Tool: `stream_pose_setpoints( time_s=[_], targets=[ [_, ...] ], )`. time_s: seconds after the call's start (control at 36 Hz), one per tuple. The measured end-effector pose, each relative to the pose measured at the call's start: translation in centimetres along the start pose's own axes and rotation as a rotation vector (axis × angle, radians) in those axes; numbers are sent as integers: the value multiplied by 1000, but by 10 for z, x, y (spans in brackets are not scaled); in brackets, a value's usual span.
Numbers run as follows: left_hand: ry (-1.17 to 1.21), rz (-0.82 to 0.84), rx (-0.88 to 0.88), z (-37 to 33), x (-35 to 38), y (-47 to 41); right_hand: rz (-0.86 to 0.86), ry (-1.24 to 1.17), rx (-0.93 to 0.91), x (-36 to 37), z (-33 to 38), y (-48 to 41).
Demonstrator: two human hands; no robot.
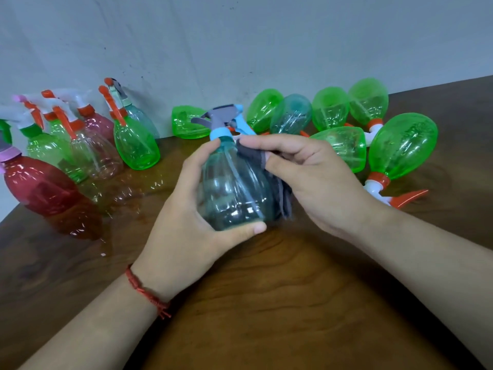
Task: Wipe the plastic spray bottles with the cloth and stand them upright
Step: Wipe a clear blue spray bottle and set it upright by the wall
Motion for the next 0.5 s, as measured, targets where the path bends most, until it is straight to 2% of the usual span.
stream_pose_setpoints(
  time_s=[0.14, 0.28, 0.39, 0.5],
  targets=[
    [79, 65, 30, -4, 0, 2, -89, -270, 94, -2, -1, 1],
    [-87, 67, 49, -2, 2, 0, -96, -161, 39, -8, 0, 0],
    [-89, 12, 54, 2, 0, -1, -53, -100, -4, -3, -2, 1],
    [-42, -116, 24, 7, -15, -5, 12, -15, -83, 6, 0, 4]
  ],
)
Point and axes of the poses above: each hand's wrist, its own y-axis away from the middle knuckle, its own x-axis out of the palm, z = x × y, the point moved 8 cm from there along -y, towards the middle knuckle, and after that the axes turned 11 degrees about -x, right-handed, at the moved point
